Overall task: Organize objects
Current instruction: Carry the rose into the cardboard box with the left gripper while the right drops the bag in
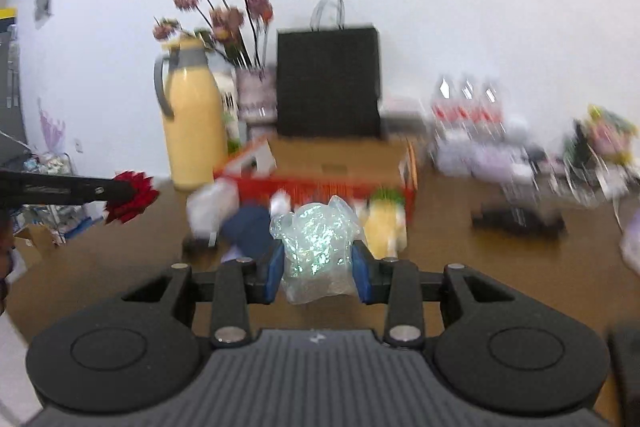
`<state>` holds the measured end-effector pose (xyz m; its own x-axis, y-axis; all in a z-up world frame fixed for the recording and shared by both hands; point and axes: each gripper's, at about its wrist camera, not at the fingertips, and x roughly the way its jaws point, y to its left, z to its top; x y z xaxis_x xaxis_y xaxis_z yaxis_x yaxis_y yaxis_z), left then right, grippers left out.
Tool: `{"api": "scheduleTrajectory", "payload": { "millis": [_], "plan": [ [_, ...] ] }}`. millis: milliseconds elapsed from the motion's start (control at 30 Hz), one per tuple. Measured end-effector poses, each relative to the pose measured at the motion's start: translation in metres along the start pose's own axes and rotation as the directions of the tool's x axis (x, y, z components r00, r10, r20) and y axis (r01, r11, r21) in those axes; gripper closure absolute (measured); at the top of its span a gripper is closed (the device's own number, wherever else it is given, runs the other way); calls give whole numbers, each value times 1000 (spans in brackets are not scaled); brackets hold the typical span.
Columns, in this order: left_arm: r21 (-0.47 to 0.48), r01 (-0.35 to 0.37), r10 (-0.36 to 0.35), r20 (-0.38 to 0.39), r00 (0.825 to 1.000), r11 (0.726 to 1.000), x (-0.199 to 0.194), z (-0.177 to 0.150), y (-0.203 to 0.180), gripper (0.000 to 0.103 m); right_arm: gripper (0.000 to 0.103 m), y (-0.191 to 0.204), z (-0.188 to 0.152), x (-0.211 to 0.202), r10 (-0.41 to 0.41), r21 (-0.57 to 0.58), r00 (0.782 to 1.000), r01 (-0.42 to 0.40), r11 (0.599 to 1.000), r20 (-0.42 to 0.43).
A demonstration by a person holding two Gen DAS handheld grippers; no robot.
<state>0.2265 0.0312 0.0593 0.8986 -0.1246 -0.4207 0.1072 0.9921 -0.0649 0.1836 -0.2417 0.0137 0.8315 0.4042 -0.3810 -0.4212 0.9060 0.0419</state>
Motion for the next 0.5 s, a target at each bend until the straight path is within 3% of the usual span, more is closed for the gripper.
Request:
{"api": "scheduleTrajectory", "payload": {
  "millis": [133, 200, 267, 400, 433, 500],
  "plan": [
    [-88, -18, 10, -94, 996, 996, 107, 71, 21, 79, 66, -40, 75, 90, 38, 6, 999, -38, 999, -28],
    [-81, -31, 19, -140, 990, 996, 167, 99, 25, 79, 66, -62, 105, 153, 71, 64, 991, -64, 996, -111],
    [-83, -92, 76, -178, 981, 992, 223, 113, 34, 79, 66, -75, 127, 226, 47, 72, 980, -34, 997, -194],
    [-168, -153, 93, -323, 942, 974, 323, 117, 65, 78, 66, -99, 134, 343, -16, 102, 941, 53, 993, -337],
    [-157, -150, 89, -342, 936, 976, 341, 114, 69, 78, 66, -103, 132, 367, -45, 90, 931, 83, 992, -363],
    [-127, -205, 149, -354, 923, 971, 367, 108, 77, 76, 66, -109, 124, 402, -85, 74, 911, 125, 989, -403]
  ]
}}
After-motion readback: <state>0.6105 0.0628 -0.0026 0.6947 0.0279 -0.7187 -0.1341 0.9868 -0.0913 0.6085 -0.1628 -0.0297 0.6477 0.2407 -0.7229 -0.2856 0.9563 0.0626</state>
